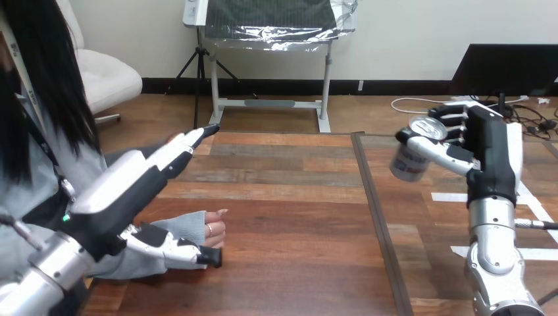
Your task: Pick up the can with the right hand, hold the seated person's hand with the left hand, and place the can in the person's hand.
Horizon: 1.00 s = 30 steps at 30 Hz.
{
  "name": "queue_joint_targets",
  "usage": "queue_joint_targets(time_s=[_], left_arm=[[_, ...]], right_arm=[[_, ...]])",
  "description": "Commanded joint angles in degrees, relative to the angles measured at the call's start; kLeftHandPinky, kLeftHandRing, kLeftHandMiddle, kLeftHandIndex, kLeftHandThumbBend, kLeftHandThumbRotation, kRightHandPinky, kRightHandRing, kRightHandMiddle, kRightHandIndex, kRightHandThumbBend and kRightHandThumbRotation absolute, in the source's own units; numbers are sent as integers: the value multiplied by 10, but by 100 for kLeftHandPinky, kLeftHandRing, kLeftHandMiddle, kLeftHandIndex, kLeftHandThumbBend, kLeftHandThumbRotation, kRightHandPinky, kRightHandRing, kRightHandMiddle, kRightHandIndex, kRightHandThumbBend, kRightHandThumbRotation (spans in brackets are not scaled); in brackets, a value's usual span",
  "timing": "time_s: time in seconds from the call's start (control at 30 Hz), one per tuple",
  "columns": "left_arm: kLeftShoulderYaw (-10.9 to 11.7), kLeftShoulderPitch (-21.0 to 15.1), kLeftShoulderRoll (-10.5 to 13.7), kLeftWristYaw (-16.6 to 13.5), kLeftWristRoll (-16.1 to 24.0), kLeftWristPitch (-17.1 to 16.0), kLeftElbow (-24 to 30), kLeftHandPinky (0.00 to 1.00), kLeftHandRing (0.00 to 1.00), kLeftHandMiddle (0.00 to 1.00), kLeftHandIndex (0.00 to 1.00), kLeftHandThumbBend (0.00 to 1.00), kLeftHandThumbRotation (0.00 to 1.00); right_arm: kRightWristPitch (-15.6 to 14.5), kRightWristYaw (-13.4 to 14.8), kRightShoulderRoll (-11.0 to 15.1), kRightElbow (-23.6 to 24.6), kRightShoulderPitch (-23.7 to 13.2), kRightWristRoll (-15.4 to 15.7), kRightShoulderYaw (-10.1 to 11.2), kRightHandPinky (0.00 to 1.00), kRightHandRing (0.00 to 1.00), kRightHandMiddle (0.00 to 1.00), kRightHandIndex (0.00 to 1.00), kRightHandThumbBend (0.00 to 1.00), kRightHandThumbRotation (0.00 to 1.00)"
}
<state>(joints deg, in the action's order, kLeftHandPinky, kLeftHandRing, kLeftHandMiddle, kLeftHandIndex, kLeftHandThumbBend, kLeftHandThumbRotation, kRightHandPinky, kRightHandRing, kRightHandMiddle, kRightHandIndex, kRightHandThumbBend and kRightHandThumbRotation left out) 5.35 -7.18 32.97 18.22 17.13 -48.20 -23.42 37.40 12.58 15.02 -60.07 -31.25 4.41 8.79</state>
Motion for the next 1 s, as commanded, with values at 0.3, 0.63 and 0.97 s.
queue_joint_targets(time_s=[0.3, 0.63, 0.97], left_arm=[[-16, -79, 73, 16, 26, 27, 4, 96, 100, 100, 100, 100, 37], [-35, -110, 94, 39, 22, 36, -37, 93, 98, 96, 95, 100, 29], [-65, -149, 114, 48, 50, 32, -89, 89, 93, 92, 92, 100, 29]], right_arm=[[17, -14, -11, 74, -5, -6, -4, 32, 37, 44, 46, 77, 0], [13, -29, -18, 96, 5, -14, -2, 32, 37, 44, 46, 75, 0], [13, -46, -22, 110, 12, -23, -1, 31, 37, 44, 46, 73, 0]])
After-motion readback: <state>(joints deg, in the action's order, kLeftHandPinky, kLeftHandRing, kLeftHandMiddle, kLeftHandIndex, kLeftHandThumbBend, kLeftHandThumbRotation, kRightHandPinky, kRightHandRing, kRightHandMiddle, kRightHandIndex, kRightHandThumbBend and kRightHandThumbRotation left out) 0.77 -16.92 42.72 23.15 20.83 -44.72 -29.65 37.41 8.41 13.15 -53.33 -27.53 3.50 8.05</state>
